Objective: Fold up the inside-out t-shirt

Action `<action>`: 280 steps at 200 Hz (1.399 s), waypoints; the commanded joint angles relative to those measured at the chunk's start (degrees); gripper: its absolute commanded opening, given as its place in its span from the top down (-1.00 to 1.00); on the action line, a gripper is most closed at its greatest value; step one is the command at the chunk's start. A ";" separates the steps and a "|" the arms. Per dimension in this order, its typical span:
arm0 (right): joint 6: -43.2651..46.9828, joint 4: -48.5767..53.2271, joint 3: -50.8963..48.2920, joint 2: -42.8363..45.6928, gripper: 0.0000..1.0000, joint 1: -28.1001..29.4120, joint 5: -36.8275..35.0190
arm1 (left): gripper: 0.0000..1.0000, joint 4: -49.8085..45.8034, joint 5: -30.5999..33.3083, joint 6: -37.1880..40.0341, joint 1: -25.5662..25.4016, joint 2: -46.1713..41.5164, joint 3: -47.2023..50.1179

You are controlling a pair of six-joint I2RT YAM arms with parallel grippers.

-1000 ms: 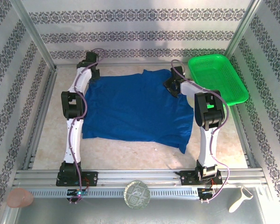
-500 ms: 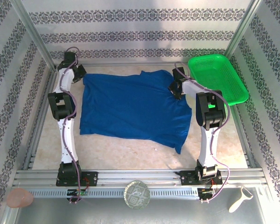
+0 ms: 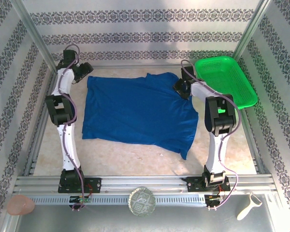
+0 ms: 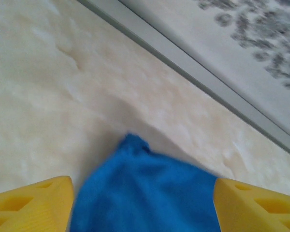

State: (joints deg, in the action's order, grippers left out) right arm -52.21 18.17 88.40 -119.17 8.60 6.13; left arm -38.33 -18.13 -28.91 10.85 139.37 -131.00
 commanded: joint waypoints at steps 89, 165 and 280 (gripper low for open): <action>-0.88 -7.65 -29.26 18.66 0.07 3.16 1.77 | -0.57 25.84 -9.65 -10.37 -9.70 -31.54 62.50; -7.45 -0.95 -15.73 3.58 0.02 -1.15 -0.78 | -0.58 20.26 -4.90 -7.72 -9.31 -17.25 48.44; 5.40 3.06 -23.48 29.25 -0.09 0.88 -2.01 | -0.63 19.39 -9.36 -7.04 -7.90 -35.33 53.21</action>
State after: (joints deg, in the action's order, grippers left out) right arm -50.33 19.49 73.69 -101.32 8.14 6.74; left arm -17.96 -27.22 -36.21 2.00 116.81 -86.28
